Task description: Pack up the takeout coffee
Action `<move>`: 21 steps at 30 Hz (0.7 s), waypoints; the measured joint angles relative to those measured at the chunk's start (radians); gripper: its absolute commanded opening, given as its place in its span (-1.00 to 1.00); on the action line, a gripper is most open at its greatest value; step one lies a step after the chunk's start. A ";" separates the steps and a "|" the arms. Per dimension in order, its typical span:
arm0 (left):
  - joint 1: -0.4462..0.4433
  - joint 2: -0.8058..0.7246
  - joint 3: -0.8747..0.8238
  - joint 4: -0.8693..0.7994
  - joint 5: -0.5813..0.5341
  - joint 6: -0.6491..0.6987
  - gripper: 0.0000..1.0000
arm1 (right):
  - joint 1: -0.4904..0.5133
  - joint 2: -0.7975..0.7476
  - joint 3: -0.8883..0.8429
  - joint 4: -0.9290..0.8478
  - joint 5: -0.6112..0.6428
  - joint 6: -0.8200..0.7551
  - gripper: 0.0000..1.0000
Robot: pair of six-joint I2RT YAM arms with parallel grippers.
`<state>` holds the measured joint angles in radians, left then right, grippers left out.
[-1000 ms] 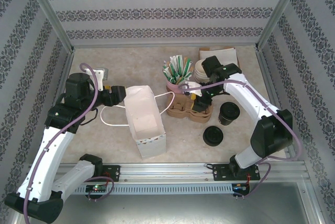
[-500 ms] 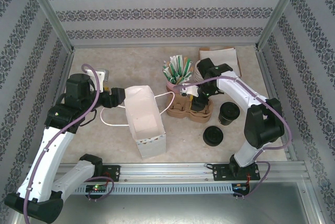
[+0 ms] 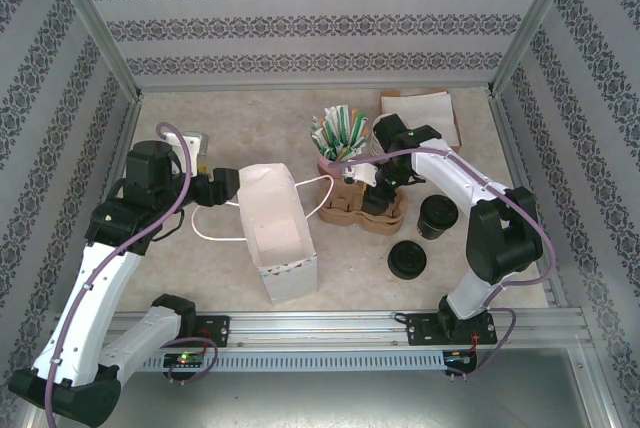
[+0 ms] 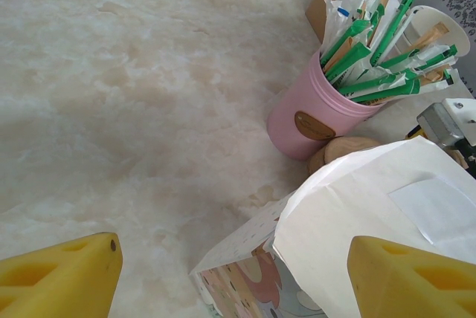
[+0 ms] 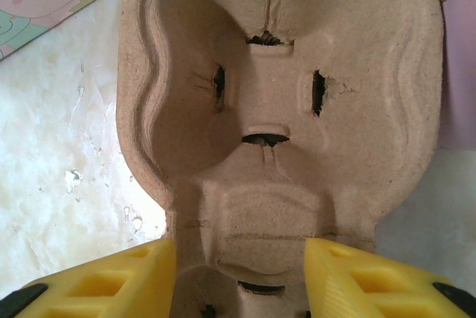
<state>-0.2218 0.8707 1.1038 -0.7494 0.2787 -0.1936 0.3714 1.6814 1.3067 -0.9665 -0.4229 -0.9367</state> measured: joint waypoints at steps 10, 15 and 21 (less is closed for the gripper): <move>0.000 0.000 0.000 0.000 -0.003 0.000 0.60 | 0.006 0.018 0.002 0.008 0.004 0.026 -0.02; 0.000 0.000 0.000 0.000 -0.004 0.000 0.60 | 0.007 0.018 0.002 0.010 0.007 0.045 0.00; 0.000 0.000 0.000 0.000 -0.004 0.000 0.59 | 0.006 0.029 0.016 0.010 0.011 0.063 -0.15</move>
<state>-0.2218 0.8703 1.1038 -0.7490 0.2745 -0.1932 0.3779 1.7107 1.3231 -0.9569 -0.4118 -0.8734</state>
